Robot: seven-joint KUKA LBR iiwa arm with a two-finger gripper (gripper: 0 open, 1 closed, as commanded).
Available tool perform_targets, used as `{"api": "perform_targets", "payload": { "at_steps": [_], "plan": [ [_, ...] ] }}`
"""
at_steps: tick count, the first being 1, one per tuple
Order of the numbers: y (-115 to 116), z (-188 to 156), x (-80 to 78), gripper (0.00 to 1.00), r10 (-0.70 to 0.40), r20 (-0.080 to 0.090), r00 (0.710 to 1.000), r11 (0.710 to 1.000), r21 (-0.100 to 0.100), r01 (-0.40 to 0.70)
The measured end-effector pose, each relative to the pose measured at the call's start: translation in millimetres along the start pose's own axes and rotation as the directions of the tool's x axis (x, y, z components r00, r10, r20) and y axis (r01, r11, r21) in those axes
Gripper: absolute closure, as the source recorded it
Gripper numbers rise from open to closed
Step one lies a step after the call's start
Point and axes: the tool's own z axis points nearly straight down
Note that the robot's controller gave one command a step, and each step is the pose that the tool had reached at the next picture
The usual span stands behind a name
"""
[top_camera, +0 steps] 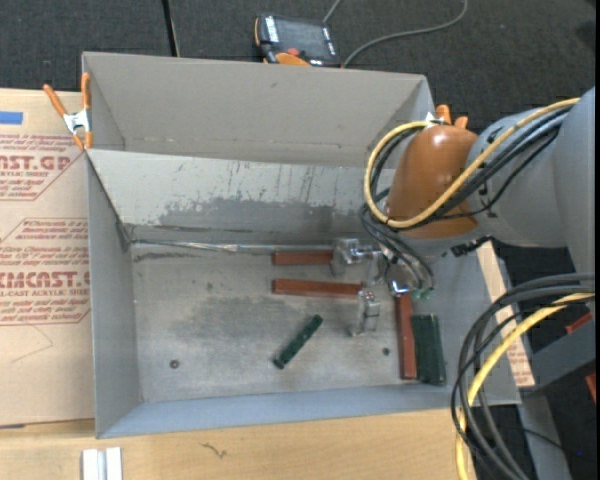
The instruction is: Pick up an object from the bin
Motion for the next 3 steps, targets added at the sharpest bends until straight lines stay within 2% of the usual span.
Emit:
{"api": "perform_targets", "payload": {
  "at_steps": [1,2,3],
  "plan": [
    [-1.3,-4.7,-2.2,1.0,0.001,0.007,1.0,1.0,0.002,-0.001],
    [-23.8,-101.8,26.0,1.0,-0.002,0.013,1.0,1.0,0.005,0.002],
    [-4.5,-159.2,21.0,1.0,-0.006,0.013,1.0,1.0,0.004,0.006]
  ]
}}
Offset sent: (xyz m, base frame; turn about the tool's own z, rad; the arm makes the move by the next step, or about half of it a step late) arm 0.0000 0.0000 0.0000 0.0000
